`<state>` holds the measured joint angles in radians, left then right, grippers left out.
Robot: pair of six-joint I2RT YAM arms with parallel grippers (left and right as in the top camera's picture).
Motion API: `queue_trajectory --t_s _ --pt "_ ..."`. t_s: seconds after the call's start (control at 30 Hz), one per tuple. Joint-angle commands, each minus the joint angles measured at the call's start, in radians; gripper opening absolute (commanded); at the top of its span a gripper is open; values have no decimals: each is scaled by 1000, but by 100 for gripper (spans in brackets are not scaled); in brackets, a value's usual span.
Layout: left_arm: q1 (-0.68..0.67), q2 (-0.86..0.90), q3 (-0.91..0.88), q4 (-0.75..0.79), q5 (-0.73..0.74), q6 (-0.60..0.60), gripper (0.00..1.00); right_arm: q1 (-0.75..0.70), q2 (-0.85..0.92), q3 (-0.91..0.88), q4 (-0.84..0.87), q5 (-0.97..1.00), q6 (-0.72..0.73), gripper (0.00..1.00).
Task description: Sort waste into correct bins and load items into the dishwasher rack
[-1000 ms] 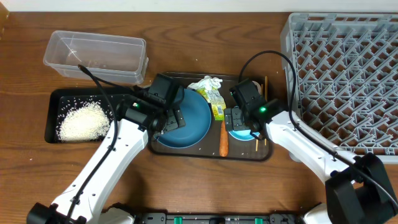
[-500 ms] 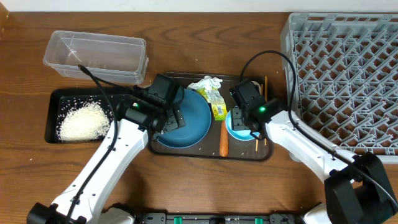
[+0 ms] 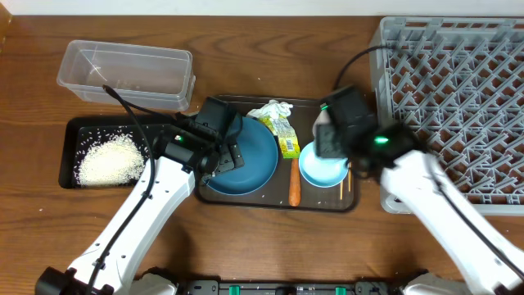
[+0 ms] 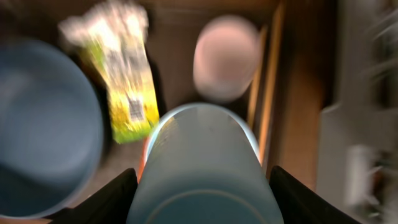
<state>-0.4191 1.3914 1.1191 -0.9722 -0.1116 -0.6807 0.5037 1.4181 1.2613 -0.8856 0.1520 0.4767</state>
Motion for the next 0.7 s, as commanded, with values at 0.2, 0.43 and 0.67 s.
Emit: queue_trajectory --t_s 0.2,0.43,0.67 --pt "5 0 14 -4 -9 -2 99 -430 -144 112 -29 -79 -142 58" --pt "5 0 14 -4 -9 -2 99 -819 -79 112 88 -270 -156 59" --pt "5 0 14 -4 -9 -2 99 -1012 49 112 204 -283 -187 64"
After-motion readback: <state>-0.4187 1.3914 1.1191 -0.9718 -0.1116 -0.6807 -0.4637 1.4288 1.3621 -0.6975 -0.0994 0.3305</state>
